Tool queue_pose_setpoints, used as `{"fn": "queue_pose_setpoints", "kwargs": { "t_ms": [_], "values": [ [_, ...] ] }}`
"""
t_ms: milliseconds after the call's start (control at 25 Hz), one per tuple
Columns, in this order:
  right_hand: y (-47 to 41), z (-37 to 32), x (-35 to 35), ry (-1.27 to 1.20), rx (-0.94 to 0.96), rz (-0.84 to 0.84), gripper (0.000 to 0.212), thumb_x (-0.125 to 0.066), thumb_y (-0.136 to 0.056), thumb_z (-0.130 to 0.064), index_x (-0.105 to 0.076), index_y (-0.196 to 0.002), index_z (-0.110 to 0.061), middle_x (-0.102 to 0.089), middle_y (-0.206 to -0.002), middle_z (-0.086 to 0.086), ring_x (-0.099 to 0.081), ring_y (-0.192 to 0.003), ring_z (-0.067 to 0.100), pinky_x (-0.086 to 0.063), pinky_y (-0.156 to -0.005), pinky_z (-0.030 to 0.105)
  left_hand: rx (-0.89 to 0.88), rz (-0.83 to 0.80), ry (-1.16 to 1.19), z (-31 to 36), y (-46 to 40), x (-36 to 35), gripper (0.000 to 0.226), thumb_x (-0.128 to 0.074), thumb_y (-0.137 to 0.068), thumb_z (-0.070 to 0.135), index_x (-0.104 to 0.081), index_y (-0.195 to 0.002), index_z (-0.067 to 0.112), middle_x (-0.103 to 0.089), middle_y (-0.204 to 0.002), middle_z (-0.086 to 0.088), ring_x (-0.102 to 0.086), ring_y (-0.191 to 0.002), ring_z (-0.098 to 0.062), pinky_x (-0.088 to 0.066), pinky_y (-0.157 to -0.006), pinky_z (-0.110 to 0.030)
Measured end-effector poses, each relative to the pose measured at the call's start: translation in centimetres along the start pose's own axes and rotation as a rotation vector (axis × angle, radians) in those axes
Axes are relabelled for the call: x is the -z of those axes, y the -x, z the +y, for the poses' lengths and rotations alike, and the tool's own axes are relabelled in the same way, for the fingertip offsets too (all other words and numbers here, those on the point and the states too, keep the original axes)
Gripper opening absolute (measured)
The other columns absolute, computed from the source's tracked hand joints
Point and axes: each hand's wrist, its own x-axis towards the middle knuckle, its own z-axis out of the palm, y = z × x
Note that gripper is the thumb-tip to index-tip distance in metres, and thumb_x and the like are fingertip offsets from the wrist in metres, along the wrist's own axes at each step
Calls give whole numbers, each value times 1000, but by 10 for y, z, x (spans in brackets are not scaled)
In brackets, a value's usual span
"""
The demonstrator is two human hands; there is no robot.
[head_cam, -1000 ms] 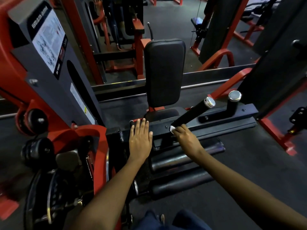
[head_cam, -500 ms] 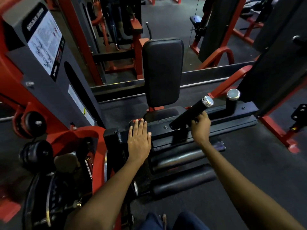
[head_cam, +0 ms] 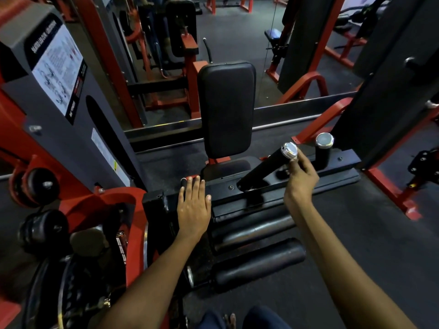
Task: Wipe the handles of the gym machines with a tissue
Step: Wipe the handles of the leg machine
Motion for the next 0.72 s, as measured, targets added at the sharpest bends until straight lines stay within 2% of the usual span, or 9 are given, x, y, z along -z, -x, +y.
{"fn": "queue_pose_setpoints", "kwargs": {
  "t_ms": [80,160,240,280,360,440,600,680,720],
  "values": [
    [20,23,-9,6,-70,-2,20,-52,-89,7,-58,-105,-4,-56,-78,-1,-51,-68,1,-44,-72,20,8,1,-2,1,1,0,53,-24,-100,32,-53,-135,4,-49,-144,-12,-39,-138,-29,-37,-109,-47],
    [40,51,-8,49,-207,-122,20,-54,-88,7,-62,-106,2,-59,-78,-1,-53,-71,4,-46,-74,21,6,2,-6,0,0,0,54,-24,-100,32,-53,-135,4,-49,-144,-12,-40,-138,-29,-37,-109,-47],
    [36,45,-7,75,-272,-157,15,-53,-87,8,-66,-92,2,-61,-67,-3,-54,-64,5,-45,-69,23,1,1,-13,0,0,0,54,-24,-100,32,-53,-135,4,-49,-144,-12,-39,-139,-29,-36,-110,-47],
    [27,32,-7,51,-255,-88,18,-53,-87,9,-66,-84,-3,-61,-62,-6,-54,-59,2,-44,-66,21,4,-2,-15,0,0,0,54,-24,-99,32,-53,-135,4,-49,-144,-11,-38,-139,-29,-35,-110,-47],
    [18,4,-4,-34,-85,92,19,-55,-87,7,-64,-83,-8,-64,-69,-2,-57,-61,3,-48,-65,19,13,-3,-17,0,0,-1,53,-24,-99,32,-54,-134,4,-49,-144,-11,-37,-140,-28,-35,-111,-47],
    [30,-2,-1,65,164,133,11,-60,-87,-1,-63,-92,-10,-64,-85,7,-60,-75,12,-51,-72,23,24,2,-11,1,-1,-1,53,-24,-99,32,-53,-135,4,-48,-145,-11,-37,-140,-29,-34,-111,-47],
    [58,38,16,520,352,-201,12,-61,-86,-2,-59,-86,-15,-57,-84,7,-54,-74,13,-48,-70,35,21,8,-6,3,0,-1,54,-25,-99,32,-55,-133,4,-50,-143,-11,-39,-138,-29,-36,-109,-48],
    [59,31,23,651,465,-311,17,-61,-84,2,-62,-92,-13,-56,-91,5,-55,-79,13,-51,-74,31,21,10,5,3,-1,0,54,-25,-99,32,-56,-132,4,-51,-142,-12,-40,-138,-29,-38,-109,-48],
    [56,20,25,655,559,-277,22,-61,-83,3,-64,-99,-11,-54,-96,6,-55,-83,12,-50,-77,24,20,11,1,3,0,0,53,-25,-99,32,-56,-132,3,-51,-142,-12,-40,-137,-29,-38,-109,-48]
  ]
}}
